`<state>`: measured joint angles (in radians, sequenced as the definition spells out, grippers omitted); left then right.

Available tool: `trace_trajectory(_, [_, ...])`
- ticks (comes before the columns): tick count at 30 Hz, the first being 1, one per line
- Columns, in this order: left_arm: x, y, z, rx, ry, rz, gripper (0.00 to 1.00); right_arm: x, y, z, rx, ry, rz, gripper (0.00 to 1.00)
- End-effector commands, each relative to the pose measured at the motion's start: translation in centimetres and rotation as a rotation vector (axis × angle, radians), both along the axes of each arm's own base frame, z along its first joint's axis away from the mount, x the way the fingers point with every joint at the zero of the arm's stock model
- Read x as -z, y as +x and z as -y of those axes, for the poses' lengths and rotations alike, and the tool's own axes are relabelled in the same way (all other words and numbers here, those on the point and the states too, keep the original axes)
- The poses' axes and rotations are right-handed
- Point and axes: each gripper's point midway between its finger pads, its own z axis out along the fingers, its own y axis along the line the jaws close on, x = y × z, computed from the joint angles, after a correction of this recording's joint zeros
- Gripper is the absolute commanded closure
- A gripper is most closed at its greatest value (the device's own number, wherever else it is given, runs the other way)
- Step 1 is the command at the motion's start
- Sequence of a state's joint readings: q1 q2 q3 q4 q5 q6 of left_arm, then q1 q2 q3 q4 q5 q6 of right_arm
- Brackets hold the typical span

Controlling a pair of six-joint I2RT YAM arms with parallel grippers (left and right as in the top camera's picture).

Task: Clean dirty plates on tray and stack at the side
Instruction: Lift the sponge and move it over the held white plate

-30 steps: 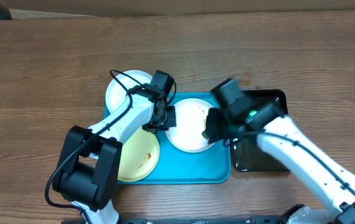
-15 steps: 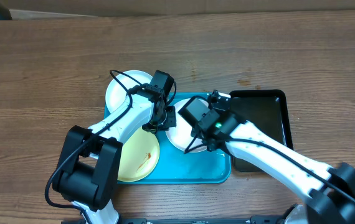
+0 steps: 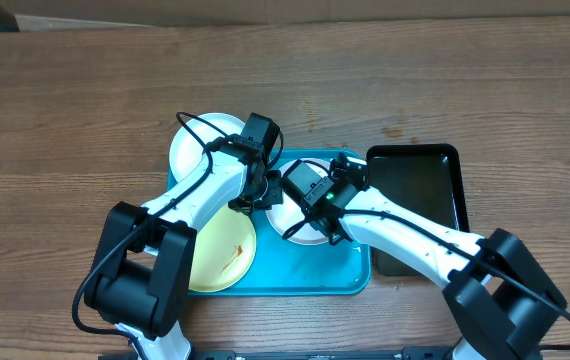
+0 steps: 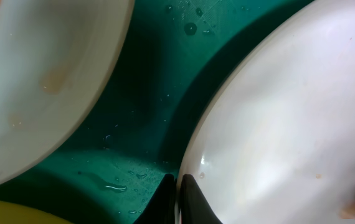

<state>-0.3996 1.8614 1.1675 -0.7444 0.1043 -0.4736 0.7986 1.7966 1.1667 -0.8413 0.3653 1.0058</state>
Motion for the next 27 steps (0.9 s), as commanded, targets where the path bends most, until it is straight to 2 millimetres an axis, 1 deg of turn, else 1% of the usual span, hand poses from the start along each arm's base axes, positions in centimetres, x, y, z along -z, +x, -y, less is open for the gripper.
trace_trajectory(1, [0.6, -0.3, 0.1, -0.012, 0.013, -0.018, 0.96, -0.5, 0.4, -0.7, 0.015, 0.038, 0.012, 0.96])
trace_trajectory(3, [0.6, -0.3, 0.1, -0.012, 0.013, -0.018, 0.96, -0.5, 0.4, -0.7, -0.001, 0.031, 0.011, 0.96])
trace_trajectory(8, [0.6, -0.3, 0.1, -0.012, 0.013, -0.018, 0.96, -0.5, 1.0, -0.8, -0.118, 0.013, -0.002, 0.96])
trace_trajectory(11, [0.6, -0.3, 0.0, -0.013, 0.013, -0.018, 0.96, -0.4, 0.9, -0.6, -0.119, 0.014, -0.015, 0.96])
trace_trajectory(13, [0.6, -0.4, 0.1, -0.012, 0.013, -0.019, 0.96, -0.3, 0.7, -0.5, -0.116, 0.017, -0.026, 0.88])
trace_trajectory(14, [0.6, -0.4, 0.1, -0.012, 0.013, -0.019, 0.96, -0.2, 0.6, -0.7, -0.114, 0.034, -0.037, 0.8])
trace_trajectory(15, [0.6, -0.4, 0.1, -0.012, 0.013, -0.019, 0.96, -0.1, 0.5, -1.1, -0.114, 0.053, -0.047, 0.71])
trace_trajectory(16, [0.6, -0.4, 0.1, -0.012, 0.013, -0.019, 0.96, -0.1, 0.3, -1.5, -0.118, 0.075, -0.056, 0.65])
trace_trajectory(20, [0.6, -0.4, 0.1, -0.012, 0.013, -0.019, 0.96, -0.1, 0.5, -2.0, -0.058, 0.121, -0.048, 0.52])
trace_trajectory(23, [0.6, -0.4, 0.0, -0.012, 0.014, -0.02, 0.96, -0.2, 0.8, -2.0, -0.057, 0.117, -0.03, 0.49])
trace_trajectory(27, [0.6, -0.4, 0.0, -0.012, 0.014, -0.022, 0.96, 0.3, 0.4, -1.5, -0.048, 0.104, -0.041, 0.51])
